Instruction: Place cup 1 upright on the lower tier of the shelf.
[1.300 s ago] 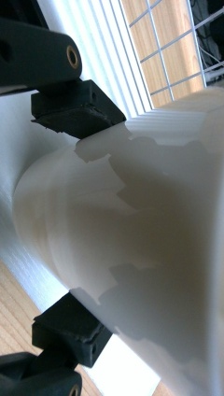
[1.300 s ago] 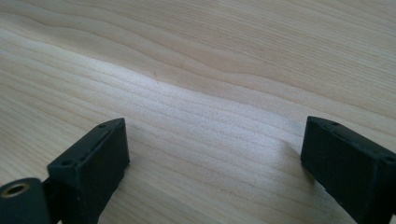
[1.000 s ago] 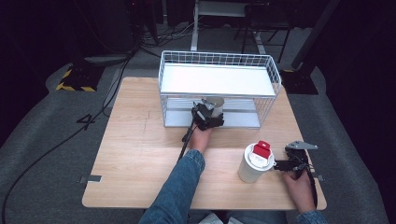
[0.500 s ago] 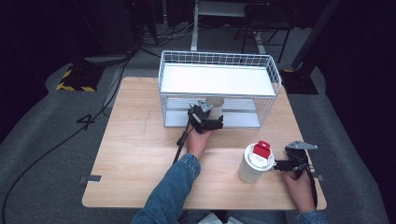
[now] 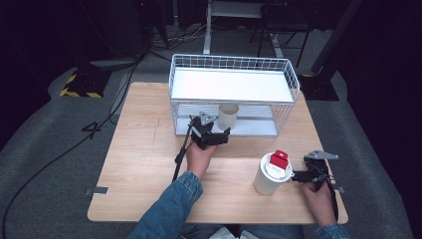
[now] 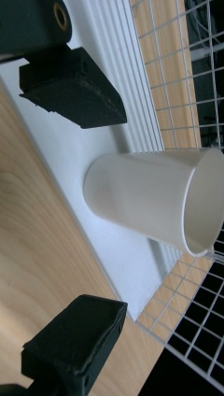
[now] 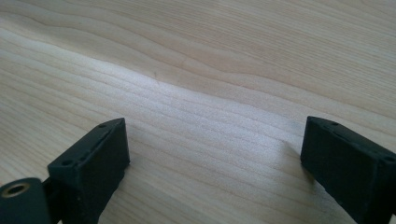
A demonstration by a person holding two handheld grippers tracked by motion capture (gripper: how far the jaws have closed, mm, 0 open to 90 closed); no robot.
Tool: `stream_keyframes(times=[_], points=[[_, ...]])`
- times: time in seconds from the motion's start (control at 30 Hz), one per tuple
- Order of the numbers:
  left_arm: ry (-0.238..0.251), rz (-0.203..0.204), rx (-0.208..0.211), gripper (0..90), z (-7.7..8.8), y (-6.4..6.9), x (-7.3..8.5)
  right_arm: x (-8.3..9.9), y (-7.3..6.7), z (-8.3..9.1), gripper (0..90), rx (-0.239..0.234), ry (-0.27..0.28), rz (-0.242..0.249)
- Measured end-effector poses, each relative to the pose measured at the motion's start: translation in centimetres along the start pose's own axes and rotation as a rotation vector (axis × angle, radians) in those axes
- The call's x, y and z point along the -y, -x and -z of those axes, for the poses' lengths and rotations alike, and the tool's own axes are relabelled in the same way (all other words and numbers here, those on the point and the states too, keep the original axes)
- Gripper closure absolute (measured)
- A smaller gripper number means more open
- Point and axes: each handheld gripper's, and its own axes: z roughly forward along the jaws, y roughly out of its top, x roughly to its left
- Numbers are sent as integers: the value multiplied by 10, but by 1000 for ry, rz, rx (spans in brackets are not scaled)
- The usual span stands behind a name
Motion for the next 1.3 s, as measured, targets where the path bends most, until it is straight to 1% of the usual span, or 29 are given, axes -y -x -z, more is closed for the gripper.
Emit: stream_keyframes(times=[0.07, 0.13, 0.2, 0.23, 0.27, 0.3, 0.33, 0.4, 0.47, 0.5, 0.53, 0.6, 0.67, 0.73, 0.77, 0.83, 0.9, 0.93, 0.97, 1.03, 1.07, 1.1, 1.17, 1.27, 1.3], points=[[-7, -14, 7, 113, 9, 2, -1, 0, 0, 0, 78, 0, 0, 0], [-20, -41, 9, 122, 18, 3, -1, 0, 0, 0, 79, 0, 0, 0], [-29, -54, 23, 135, 27, 4, 0, 0, 0, 0, 79, -1, 0, 0], [-29, -54, 23, 135, 27, 4, 0, 0, 0, 0, 79, 0, 0, 0], [-42, -92, 38, 135, 39, 4, 3, 0, 0, 0, 79, 0, 0, 0], [-47, -103, 40, 135, 43, 4, 5, 0, 0, 0, 80, 0, 0, 1], [-52, -129, 35, 135, 50, 3, 8, 0, 0, 0, 80, -1, 0, 0], [-68, -140, 35, 135, 59, 0, 13, 0, 0, 0, 80, -3, 0, 2], [-73, -142, 28, 135, 69, -4, 19, 0, 0, 0, 80, -3, -1, 2], [-73, -142, 28, 135, 69, -4, 19, 0, 0, 0, 80, -3, -1, 2], [-82, -132, 24, 135, 79, -8, 26, 0, 0, 0, 80, -3, -1, 2], [-95, -124, 16, 135, 87, -11, 32, 0, 0, 0, 80, -3, -1, 2], [-115, -127, 14, 141, 94, -13, 38, 0, 0, 0, 80, -3, -1, 2], [-126, -124, 9, 146, 100, -14, 43, 0, 0, 0, 80, -3, -2, 2], [-132, -129, 7, 146, 103, -16, 46, 0, 0, 0, 80, -3, -2, 1], [-142, -115, 2, 146, 109, -18, 51, 0, 0, 0, 80, -3, -2, 1], [-144, -120, -8, 147, 114, -22, 54, 0, 0, 0, 80, -3, -2, 1], [-156, -121, -17, 148, 117, -23, 55, 0, 0, 0, 80, -3, -2, 2], [-167, -128, -29, 147, 120, -24, 57, 0, 0, 0, 80, -3, -2, 2], [-174, -159, -46, 149, 125, -26, 60, 0, 0, 0, 80, -3, -2, 1], [-177, -173, -48, 149, 127, -29, 62, 0, 0, 0, 80, -3, -1, 2], [-183, -162, -48, 149, 129, -30, 65, 0, 0, 0, 79, -4, -2, 1], [-199, -165, -51, 149, 133, -38, 72, 1, 0, 1, 80, -16, -2, 10], [-214, -138, -56, 149, 136, -46, 81, 3, 1, 3, 79, -28, 0, 21], [-219, -146, -62, 149, 137, -49, 84, 3, 1, 4, 79, -28, 0, 23]])
